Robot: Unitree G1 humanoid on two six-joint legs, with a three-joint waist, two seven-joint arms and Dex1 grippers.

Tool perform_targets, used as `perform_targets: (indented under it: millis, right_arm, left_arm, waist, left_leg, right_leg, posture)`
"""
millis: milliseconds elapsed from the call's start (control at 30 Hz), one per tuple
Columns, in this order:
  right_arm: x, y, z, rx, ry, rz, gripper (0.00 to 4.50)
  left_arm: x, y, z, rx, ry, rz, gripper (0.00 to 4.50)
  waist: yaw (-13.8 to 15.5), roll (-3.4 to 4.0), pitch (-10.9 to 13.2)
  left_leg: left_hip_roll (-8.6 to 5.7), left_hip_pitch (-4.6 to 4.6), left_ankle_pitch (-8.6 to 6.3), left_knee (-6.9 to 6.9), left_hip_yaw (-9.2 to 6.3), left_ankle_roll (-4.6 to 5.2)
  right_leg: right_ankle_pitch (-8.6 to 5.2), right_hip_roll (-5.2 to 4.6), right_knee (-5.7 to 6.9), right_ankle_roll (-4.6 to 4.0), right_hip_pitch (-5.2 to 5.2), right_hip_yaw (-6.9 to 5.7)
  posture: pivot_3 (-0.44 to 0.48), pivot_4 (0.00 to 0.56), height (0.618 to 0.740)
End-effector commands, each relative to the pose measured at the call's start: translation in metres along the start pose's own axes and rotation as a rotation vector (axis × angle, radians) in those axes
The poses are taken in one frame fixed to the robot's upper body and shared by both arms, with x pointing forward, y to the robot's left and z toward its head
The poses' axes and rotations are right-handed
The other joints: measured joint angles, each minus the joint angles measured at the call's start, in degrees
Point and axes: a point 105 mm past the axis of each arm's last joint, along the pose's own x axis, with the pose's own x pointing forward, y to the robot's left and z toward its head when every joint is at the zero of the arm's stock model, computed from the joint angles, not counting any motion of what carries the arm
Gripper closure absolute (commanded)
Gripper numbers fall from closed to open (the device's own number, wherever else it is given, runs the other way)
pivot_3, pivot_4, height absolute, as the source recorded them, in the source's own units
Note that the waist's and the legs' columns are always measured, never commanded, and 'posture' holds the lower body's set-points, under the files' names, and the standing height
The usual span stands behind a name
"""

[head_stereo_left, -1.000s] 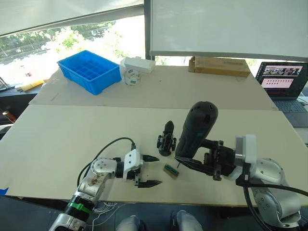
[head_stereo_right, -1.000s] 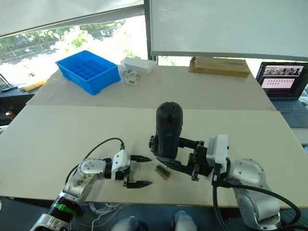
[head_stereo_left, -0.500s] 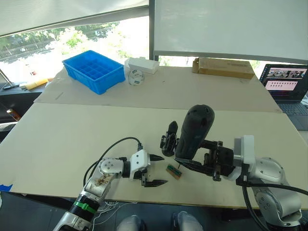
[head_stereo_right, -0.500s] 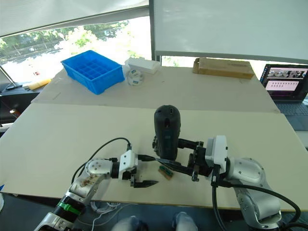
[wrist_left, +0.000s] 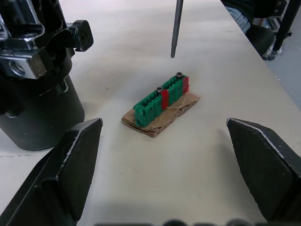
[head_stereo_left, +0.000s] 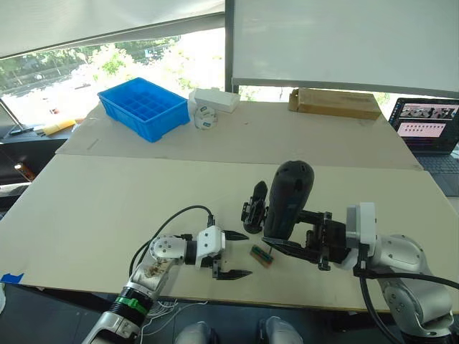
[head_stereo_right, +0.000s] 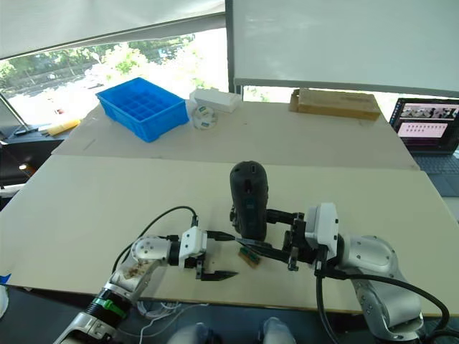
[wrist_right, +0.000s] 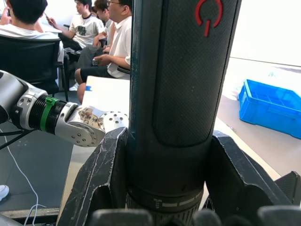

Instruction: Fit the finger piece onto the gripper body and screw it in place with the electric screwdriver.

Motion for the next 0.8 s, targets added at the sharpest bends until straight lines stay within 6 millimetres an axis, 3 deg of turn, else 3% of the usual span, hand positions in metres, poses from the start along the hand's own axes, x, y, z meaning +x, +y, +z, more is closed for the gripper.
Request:
perform_targets:
  millis: [33,800]
  right_arm:
    - [0.002,0.001,0.01,-0.053,-0.039,0.006,2.6]
    - [-0.001,-0.001,0.01,-0.056,-0.02,0.002,2.6]
  left_arm:
    - [0.005,-0.02,-0.031,-0.105,0.077,-0.048,0.0]
    - [0.011,-0.01,0.012,-0.096,-0.013,-0.1,0.0]
  waist:
    - [0.1,0.05,0.0]
    - [-0.2,0.02,0.0]
  left_leg:
    - [-0.01,0.0,-0.01,0.0,0.0,0.01]
    - [-0.05,-0.19,-0.05,0.0,-0.01,0.07]
  right_leg:
    - [0.0,-0.03,-0.01,0.01,0.01,0.0]
    - [-0.01,-0.03,-0.1,0.11,-0.12,-0.01]
  posture:
    - [0.0,0.15,0.74]
    - [0.0,0.15,0.74]
